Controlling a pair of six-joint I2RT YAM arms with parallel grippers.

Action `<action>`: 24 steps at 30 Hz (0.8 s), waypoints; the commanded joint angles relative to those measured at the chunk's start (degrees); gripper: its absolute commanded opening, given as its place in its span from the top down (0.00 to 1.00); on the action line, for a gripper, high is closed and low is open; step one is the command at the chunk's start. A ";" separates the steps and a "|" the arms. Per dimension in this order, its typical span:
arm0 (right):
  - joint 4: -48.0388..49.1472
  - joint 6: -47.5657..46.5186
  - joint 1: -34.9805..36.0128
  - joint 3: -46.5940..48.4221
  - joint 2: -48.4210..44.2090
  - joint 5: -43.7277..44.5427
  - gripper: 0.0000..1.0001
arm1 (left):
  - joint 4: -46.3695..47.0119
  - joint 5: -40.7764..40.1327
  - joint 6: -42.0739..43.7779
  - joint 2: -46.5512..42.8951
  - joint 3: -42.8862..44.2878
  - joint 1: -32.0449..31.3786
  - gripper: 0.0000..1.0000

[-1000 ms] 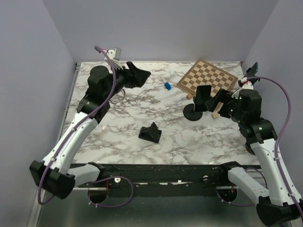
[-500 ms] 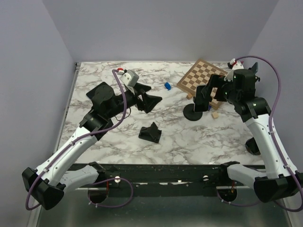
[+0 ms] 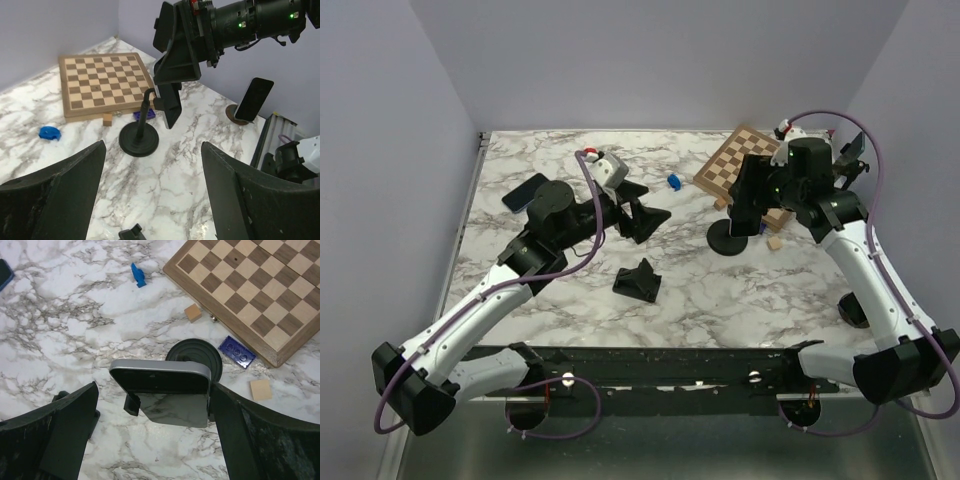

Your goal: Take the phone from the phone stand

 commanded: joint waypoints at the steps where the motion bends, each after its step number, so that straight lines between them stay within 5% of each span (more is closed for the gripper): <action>1: 0.42 -1.10 3.86 1.89 0.75 8.20 0.00 | 1.10 5.41 -4.83 3.14 1.23 -0.34 0.15; 9: -0.86 0.92 9.68 1.08 2.38 26.14 0.00 | -2.84 3.77 -5.62 6.13 3.61 -0.36 0.15; 17: -0.74 2.12 11.53 0.36 3.87 29.65 0.02 | -3.62 4.64 -6.17 8.05 4.50 -0.42 0.16; 24: -0.33 2.77 11.65 0.01 5.11 28.06 0.16 | -3.62 5.38 -6.50 9.12 4.74 -0.79 0.16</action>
